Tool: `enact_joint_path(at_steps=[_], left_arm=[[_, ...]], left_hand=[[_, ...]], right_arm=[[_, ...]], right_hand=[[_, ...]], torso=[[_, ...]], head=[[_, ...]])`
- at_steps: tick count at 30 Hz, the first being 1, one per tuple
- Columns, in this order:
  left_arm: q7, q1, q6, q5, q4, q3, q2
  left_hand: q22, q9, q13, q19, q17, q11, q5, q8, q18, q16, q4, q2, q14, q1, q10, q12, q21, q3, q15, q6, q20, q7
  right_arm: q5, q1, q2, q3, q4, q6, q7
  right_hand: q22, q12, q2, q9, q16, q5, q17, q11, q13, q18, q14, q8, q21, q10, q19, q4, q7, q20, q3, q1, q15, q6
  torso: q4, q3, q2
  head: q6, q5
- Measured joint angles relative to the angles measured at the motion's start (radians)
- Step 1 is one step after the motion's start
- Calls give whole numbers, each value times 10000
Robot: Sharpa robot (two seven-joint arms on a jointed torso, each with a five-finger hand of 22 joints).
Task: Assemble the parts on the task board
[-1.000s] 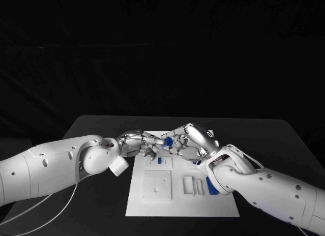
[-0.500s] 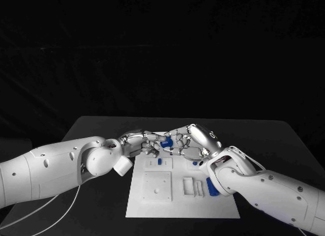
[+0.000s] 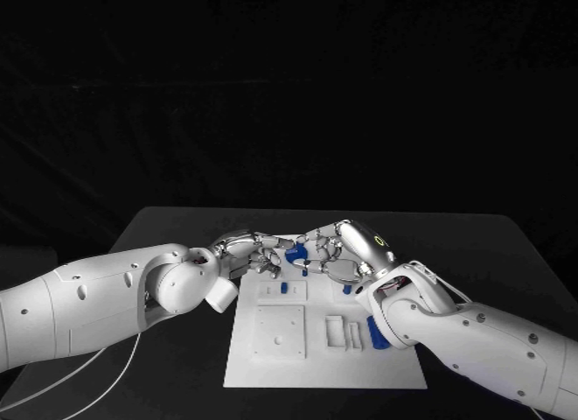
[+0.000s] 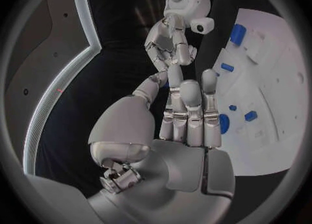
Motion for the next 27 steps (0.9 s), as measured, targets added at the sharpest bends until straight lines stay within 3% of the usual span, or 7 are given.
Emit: enact_joint_path(at_steps=[3, 9, 15, 22, 27], left_arm=[[-59, -1, -168, -35, 24, -3, 1], [-169, -1, -481, -89, 89, -5, 3], [-254, -1, -790, -116, 156, -9, 9], [-329, -1, -1093, -134, 206, -10, 30], [-383, -1, -1279, -153, 242, -13, 43]], left_hand=[[-16, -16, 508, -1, 29, -57, -113, -7, 1, 180, 24, -11, -25, -13, 1, 794, 153, -17, -27, 1, -71, -1], [-73, -248, 864, -1, 53, -86, -291, -10, 1, 355, 142, -23, 10, -25, 26, 1408, 303, -136, -63, 54, -71, -54], [-128, -280, 943, 36, 53, -88, -583, -46, 1, 389, 335, -16, 46, -33, 27, 1555, 347, -170, -99, 74, -107, -74], [-211, -304, 993, 41, 52, -93, -755, -69, 1, 419, 538, 197, 47, -244, 21, 1653, 385, -91, -100, 82, -112, -82], [-267, -308, 999, 72, 52, -95, -839, -62, 1, 419, 487, 296, 47, -344, 18, 1699, 424, -37, -98, 84, -142, -84]], right_arm=[[-120, 0, 35, 0, 21, -183, -291], [-411, -1, 118, 1, 36, -450, -933], [-683, 0, 194, 2, 40, -358, -1425], [-933, 0, 292, 2, 34, -4, -1769], [-1119, 0, 374, 2, 34, 221, -2015]], right_hand=[[0, 4, 0, 18, 0, -105, 0, -56, 3, 0, 37, 0, 42, 56, 0, 31, -57, 0, 27, 0, -36, 129], [0, 137, -65, 104, 85, -478, 64, -127, 73, 2, 84, 0, 257, 128, 0, 221, -154, -1, -55, 65, -84, 411], [-1, 138, -209, 179, 85, -897, 86, -127, 86, 2, 84, 0, 258, 129, 0, 458, -166, -1, -292, 20, -84, 488], [0, 138, -316, 253, 85, -919, 110, -127, 115, 2, 84, 0, 257, 128, 0, 649, -166, -1, -483, 24, -84, 489], [-1, 138, -316, 304, 85, -919, 123, -127, 115, 1, 84, 0, 257, 128, 1, 788, -201, -1, -621, 24, -84, 523]], torso=[[-1, 5, 1], [-1, 7, 1], [-6, 1, 1], [-6, -6, 1], [-3, -6, -1]], head=[[-4, -4], [-12, -5], [-19, -6], [-20, -21], [-26, -28]])
